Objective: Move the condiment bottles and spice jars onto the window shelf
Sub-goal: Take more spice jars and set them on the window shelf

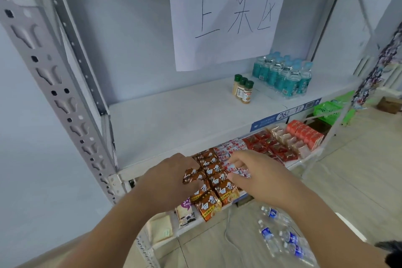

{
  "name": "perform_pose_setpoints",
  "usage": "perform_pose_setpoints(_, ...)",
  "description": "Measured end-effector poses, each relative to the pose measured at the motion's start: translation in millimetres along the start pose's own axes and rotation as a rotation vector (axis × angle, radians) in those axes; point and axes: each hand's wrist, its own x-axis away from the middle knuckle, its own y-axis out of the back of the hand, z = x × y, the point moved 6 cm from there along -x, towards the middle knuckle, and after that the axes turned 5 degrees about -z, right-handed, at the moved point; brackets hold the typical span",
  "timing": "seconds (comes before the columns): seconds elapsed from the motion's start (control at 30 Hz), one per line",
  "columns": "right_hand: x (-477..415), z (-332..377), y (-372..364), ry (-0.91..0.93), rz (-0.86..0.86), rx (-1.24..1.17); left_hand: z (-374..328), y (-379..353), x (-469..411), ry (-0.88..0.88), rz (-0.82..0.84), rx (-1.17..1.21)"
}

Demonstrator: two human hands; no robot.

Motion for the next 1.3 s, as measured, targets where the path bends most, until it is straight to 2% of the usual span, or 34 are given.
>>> perform_pose_setpoints(0.3,-48.7,-32.7,-1.4,0.02,0.019,-0.057,-7.7,1.0,-58.7,0.038,-0.008,0.0)
perform_pose_setpoints(0.8,-118.4,-107.8,26.8,-0.088,-0.036,-0.115,-34.9,-8.6,-169.2,-0.074,0.011,-0.052)
perform_pose_setpoints(0.93,-142.5,-129.9,34.7,-0.091,-0.035,-0.148,-38.6,-12.5,-191.0,-0.041,0.02,-0.033)
perform_pose_setpoints(1.3,-250.7,-217.2,74.8,-0.061,-0.068,-0.233,-78.3,-24.3,-284.6,0.133,-0.101,0.108)
